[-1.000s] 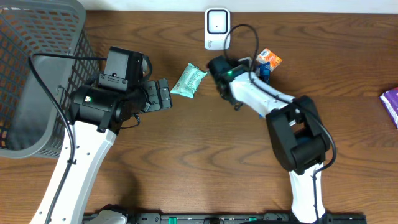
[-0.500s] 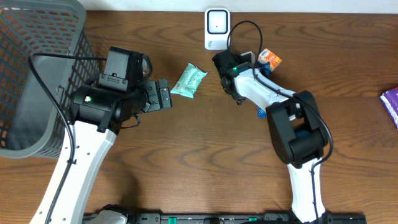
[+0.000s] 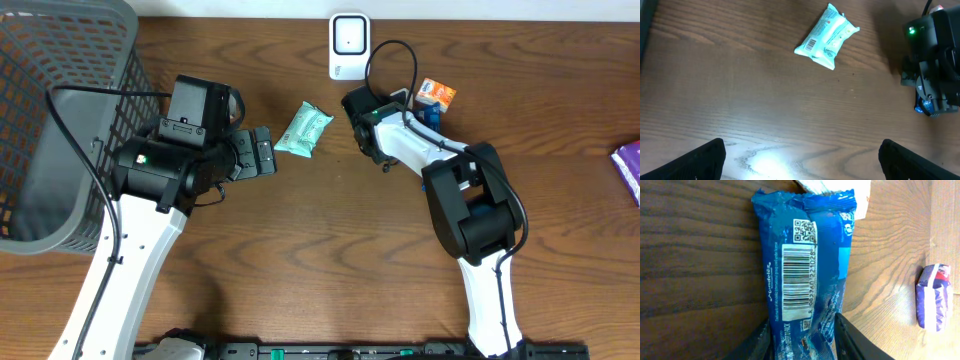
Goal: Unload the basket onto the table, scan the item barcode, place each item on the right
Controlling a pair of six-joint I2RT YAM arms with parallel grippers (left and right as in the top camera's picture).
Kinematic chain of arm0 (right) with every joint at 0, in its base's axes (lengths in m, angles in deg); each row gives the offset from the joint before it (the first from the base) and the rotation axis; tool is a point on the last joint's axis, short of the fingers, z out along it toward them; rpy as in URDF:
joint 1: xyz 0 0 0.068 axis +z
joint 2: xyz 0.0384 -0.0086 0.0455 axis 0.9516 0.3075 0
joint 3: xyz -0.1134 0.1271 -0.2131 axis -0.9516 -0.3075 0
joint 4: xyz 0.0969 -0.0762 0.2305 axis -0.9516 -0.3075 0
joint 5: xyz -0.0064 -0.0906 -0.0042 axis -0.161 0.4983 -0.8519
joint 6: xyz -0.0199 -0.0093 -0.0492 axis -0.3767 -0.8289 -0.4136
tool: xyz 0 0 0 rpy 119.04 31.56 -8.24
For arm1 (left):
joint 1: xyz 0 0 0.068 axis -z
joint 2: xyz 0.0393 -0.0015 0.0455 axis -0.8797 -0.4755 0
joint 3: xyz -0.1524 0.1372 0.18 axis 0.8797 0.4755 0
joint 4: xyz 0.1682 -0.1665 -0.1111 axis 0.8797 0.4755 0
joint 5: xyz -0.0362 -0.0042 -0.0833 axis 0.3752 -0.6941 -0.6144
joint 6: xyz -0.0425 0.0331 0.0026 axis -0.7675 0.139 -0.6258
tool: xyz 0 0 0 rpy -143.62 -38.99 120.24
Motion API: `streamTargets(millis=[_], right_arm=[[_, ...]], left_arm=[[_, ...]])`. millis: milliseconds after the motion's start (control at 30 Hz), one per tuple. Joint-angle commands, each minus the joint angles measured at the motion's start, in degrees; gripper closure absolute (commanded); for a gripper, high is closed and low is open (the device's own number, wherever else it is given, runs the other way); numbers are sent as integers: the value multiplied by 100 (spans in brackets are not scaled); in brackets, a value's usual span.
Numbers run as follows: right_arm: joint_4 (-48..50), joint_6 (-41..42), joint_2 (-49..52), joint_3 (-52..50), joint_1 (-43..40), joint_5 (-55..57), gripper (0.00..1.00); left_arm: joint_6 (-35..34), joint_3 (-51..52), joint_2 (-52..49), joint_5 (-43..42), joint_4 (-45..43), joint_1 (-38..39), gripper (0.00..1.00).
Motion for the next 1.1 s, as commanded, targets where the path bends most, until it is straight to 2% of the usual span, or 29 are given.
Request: streamTargets(millis=[0, 200, 300, 400, 467, 500, 800, 1067], right_arm=[[-22, 42, 498, -229, -227, -1235, 62], [-9, 42, 516, -229, -417, -1873, 60], [4, 42, 518, -229, -485, -2103, 62], [-7, 39, 518, -229, -564, -2347, 75], [-42, 39, 518, -229, -621, -2623, 95], [-66, 35, 518, -229, -654, -2789, 99], [-896, 13, 210, 304, -909, -3622, 99], [-1099, -422, -726, 927, -1209, -6216, 99]], left_arm=[[96, -15, -33, 76, 17, -31, 2], [96, -15, -33, 74, 17, -31, 2], [96, -15, -33, 74, 17, -31, 2], [96, -15, -33, 76, 17, -31, 2], [96, -15, -33, 74, 17, -31, 2], [96, -15, -33, 76, 17, -31, 2], [96, -15, -33, 76, 17, -31, 2], [96, -15, -33, 76, 17, -31, 2]])
